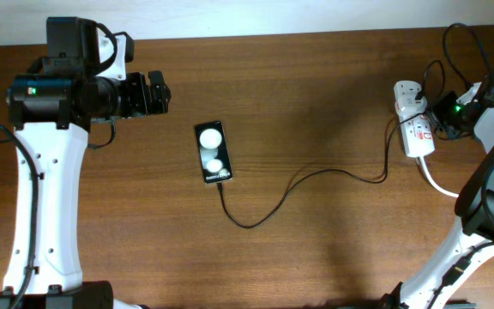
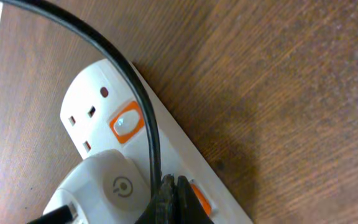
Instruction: Plug charger to phone and switch on socket
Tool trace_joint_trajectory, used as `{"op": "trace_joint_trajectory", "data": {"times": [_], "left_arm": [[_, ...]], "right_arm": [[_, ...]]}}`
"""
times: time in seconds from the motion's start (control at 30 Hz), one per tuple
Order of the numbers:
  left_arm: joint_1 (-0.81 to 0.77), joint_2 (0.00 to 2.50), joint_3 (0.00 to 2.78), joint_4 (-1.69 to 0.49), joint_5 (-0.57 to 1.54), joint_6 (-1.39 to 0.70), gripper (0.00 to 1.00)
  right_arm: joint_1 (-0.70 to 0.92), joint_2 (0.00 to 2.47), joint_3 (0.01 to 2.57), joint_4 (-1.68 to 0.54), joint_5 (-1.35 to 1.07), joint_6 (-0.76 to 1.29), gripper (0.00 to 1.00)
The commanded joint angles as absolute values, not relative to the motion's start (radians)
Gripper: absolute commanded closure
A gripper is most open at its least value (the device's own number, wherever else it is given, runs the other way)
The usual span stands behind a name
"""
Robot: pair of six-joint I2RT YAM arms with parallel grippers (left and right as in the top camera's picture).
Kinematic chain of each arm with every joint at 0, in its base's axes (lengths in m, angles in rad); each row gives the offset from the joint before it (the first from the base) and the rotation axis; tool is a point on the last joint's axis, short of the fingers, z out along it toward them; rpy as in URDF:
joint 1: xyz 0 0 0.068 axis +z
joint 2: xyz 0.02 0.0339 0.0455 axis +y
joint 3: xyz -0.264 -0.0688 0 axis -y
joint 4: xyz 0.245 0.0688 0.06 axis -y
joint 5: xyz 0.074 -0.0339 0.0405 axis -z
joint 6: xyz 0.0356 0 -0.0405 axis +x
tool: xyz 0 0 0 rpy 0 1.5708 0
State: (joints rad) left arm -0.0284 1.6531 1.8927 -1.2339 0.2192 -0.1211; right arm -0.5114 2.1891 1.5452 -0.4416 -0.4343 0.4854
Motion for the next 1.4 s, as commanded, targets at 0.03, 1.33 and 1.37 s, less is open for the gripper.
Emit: {"op": "trace_joint_trajectory", "data": {"times": [0.03, 1.33, 1.37], "left_arm": [[-0.03, 1.644, 1.897, -1.233, 0.213, -0.12, 0.01], [-0.03, 1.644, 1.897, -1.236, 0.213, -0.119, 0.01], [-0.03, 1.644, 1.897, -1.236, 0.213, -0.119, 0.01]], "right_arm": [[-0.484, 2.223, 1.545, -0.507, -0.437, 0.488, 0.96], [-0.329, 1.347, 1.618, -1.212, -0.346, 0.101, 0.96], [-0.302, 1.311, 1.618, -1.238, -0.34, 0.1, 0.96]]}}
